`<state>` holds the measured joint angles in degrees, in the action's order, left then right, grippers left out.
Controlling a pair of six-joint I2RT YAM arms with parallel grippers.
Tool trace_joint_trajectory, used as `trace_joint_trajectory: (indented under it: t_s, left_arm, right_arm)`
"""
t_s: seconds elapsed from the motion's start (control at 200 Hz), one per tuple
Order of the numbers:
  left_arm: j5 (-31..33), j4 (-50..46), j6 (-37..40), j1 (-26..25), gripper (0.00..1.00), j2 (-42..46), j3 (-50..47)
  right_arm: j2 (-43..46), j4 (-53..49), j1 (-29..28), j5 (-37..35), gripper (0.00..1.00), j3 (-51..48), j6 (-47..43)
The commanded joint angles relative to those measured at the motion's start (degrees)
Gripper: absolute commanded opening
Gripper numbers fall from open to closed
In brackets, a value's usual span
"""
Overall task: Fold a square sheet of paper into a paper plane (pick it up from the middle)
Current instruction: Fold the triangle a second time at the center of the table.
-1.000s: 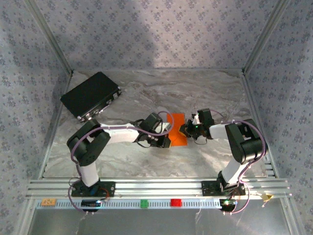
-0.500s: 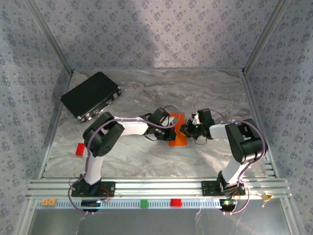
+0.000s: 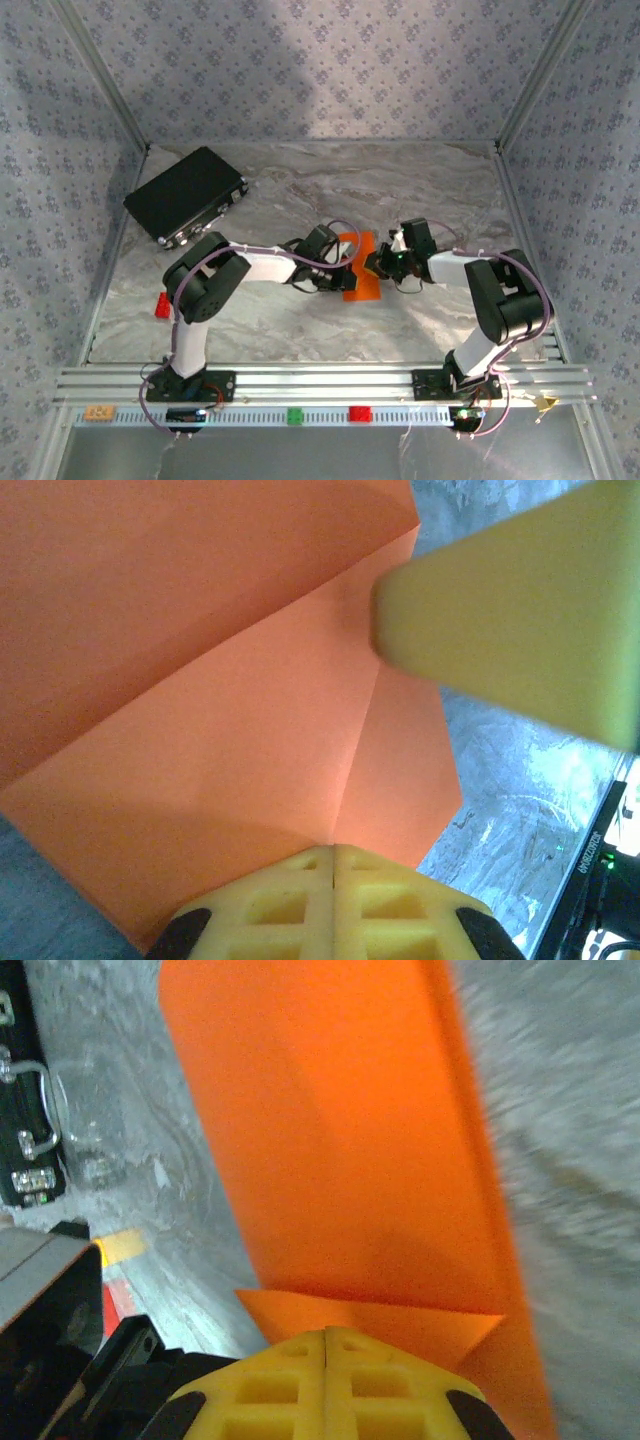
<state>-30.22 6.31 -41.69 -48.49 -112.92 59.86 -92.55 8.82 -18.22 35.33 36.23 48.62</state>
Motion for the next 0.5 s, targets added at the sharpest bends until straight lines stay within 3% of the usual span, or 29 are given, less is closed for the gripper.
trace_joint_trajectory:
  t_s: [0.0, 0.16, 0.495]
  left_arm:
    - [1.32, -5.14, -0.78, -0.55, 0.00, -0.47, -2.20]
    - [1.30, -4.57, -1.35, -0.65, 0.00, -0.28, -2.84]
    - [0.07, -3.35, -2.05, -0.75, 0.00, -1.42, -3.34]
  right_arm:
    - [-0.45, -1.52, -2.60, -0.42, 0.02, 1.04, -0.96]
    - [-3.62, -3.11, -0.45, -2.90, 0.02, -0.20, -2.67]
    - [-5.96, -2.67, 8.30, 0.40, 0.02, 2.07, -4.31]
